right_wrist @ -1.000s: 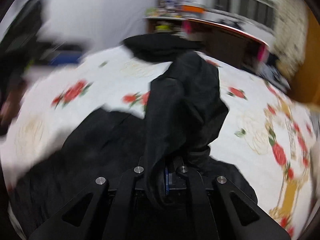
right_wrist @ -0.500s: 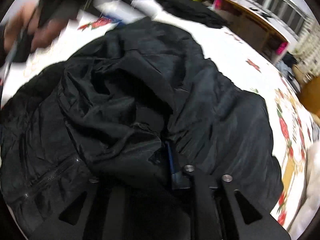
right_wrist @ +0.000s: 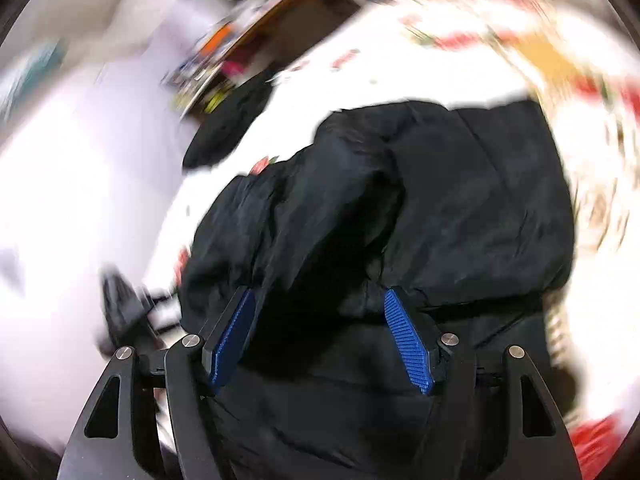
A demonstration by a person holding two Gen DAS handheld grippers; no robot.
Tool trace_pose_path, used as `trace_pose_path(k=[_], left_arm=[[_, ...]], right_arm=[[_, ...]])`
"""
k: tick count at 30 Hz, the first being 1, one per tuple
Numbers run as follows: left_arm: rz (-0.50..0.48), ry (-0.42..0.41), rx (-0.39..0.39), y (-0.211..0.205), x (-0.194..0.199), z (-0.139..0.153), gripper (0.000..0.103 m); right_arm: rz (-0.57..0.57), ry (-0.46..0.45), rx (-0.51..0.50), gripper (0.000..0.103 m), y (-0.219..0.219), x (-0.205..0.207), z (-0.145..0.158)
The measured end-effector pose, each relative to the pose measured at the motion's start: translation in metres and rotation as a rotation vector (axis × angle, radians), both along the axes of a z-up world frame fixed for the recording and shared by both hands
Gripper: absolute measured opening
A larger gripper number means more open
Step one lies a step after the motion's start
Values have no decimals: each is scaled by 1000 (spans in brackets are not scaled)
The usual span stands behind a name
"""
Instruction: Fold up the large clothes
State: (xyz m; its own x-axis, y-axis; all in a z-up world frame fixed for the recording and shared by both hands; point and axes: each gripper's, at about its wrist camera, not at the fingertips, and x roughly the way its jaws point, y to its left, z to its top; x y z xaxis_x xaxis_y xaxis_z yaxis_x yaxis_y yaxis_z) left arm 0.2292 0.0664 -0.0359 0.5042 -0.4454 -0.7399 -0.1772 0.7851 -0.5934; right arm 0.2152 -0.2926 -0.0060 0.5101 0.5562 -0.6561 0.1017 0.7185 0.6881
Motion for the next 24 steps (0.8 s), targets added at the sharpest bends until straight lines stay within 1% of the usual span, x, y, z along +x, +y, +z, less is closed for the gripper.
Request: trace_pose_path(k=[1,2,3,4,5,6,7,8,9,11,12,13,14,16,17,18,20,23,24], left_arm=[[0,6,-9,-2,3,-1,76],[-3,5,-13,-6,6,0,75],[-12,-2,-17,-10,8,2,72],[-28,-24,-26,-14,10,6,56],[-37,-37,-19,-17,11,9,45],[-44,-44,-15,-20,13,12,19],[-48,-56,-25,-21,12,16,11],[-41,-80,-31,-21,9,22,9],[-34,-134,-41,-19,2,33,8],[-12,-237,-65,-10,-15,48,8],[-14,-264,-81,-6,-23,48,8],[-21,-265,-90,-4,-32,38,7],[-22,-223,-74,-5,-37,21,6],[-39,-115,-45,-12,-41,-21,6],[-40,-88,-47,-14,-43,-37,6],[-32,-81,-56,-15,-45,-45,6],[-21,-95,-35,-15,-48,-44,7],[-44,-94,31,-17,-41,-33,13],[-49,-88,48,-17,-41,-29,17]], right_arm=[[-11,20,40,68,5,6,-3],[-11,22,60,68,10,10,-3],[-14,27,74,68,20,17,-4],[-17,39,71,67,29,22,-4],[-17,40,66,41,35,26,-3],[-15,39,41,4,45,29,-2],[-16,43,8,3,50,31,-2],[-23,24,21,3,48,25,-1],[-28,-20,45,2,47,20,7],[-53,-102,52,2,35,3,20],[-69,-108,62,2,27,-5,19],[-92,-92,63,2,17,-13,11],[-108,-56,49,2,14,-18,-4],[-110,35,-11,2,14,-26,-39],[-108,78,-29,2,16,-28,-57],[-114,101,-21,2,17,-31,-68],[-119,99,-33,2,18,-33,-71],[-75,75,-133,3,29,-28,-59],[-60,72,-166,7,32,-28,-54]])
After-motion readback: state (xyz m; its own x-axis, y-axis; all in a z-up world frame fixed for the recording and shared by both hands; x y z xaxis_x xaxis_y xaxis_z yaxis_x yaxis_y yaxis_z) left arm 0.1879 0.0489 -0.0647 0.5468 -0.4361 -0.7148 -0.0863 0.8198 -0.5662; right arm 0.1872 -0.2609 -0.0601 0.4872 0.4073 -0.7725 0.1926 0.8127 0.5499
